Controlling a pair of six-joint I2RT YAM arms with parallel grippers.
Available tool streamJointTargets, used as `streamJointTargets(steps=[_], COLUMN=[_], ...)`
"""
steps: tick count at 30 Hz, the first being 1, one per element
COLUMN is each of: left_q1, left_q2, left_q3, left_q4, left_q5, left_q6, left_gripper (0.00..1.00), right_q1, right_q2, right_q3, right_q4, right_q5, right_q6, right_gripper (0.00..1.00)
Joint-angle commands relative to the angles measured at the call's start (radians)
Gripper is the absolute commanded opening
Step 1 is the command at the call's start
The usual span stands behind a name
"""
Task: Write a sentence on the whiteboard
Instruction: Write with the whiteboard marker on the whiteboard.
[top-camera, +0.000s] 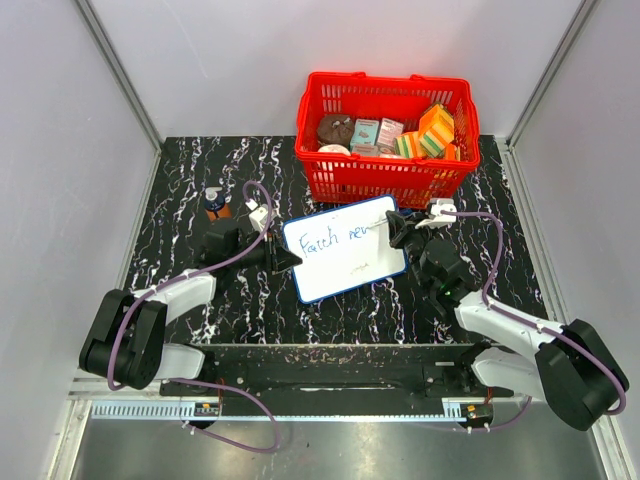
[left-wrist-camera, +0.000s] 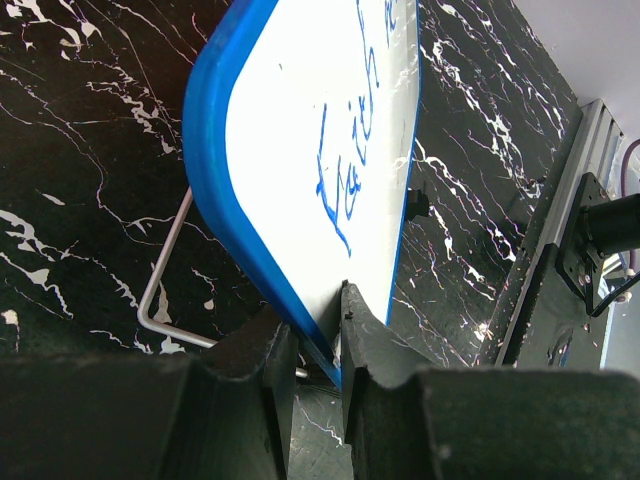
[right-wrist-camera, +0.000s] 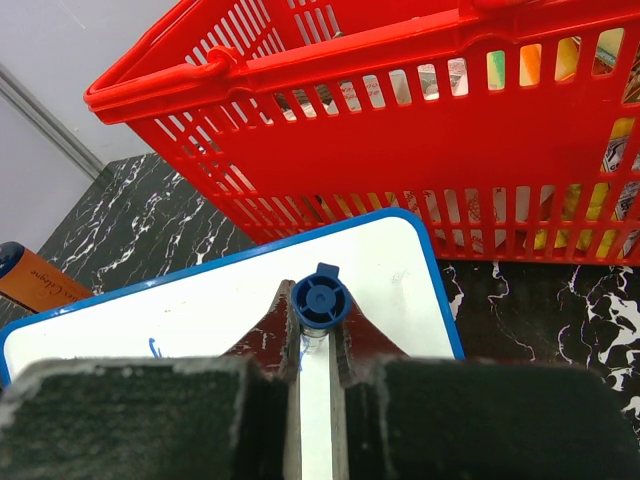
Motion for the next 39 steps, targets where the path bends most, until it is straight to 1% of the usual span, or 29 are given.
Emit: streamJointTargets(steps=[1,8,12,21,31,39], left_q1=[0.005,0.005,0.005,0.005,0.004,0.004], left_q2=[-0.003,-0.003,-0.003,-0.006,-0.005,-0.006], left_q3=[0.01,0.01,0.011,0.011,0.011,0.011], left_q4=[0.001,0.001,0.001,0.001,0.001,0.001], left_q5=[-0.106,-0.108,-0.106,-0.109,-0.108,-0.109], left_q6=[0.143,0.143,0.143,0.143,0.143,0.143], left_gripper=[0.0,0.0,0.0,0.0,0.0,0.0], right_q1=[-0.01,-0.012,-0.01,-0.01,-0.012,-0.01], right_q2=[-0.009,-0.09,-0.11,-0.096,-0.116,-0.09], right_q3=[0.031,0.007,-0.001,-0.018,-0.033,-0.026], right_q4=[0.023,0.0,-0.009,-0.01,-0.017,-0.015], right_q5=[0.021,0.005,0.004,0.011,0.019,0.015], right_q6=[-0.017,-0.015,-0.015,-0.007,-0.009,-0.01], right_gripper=[0.0,0.0,0.0,0.0,0.0,0.0])
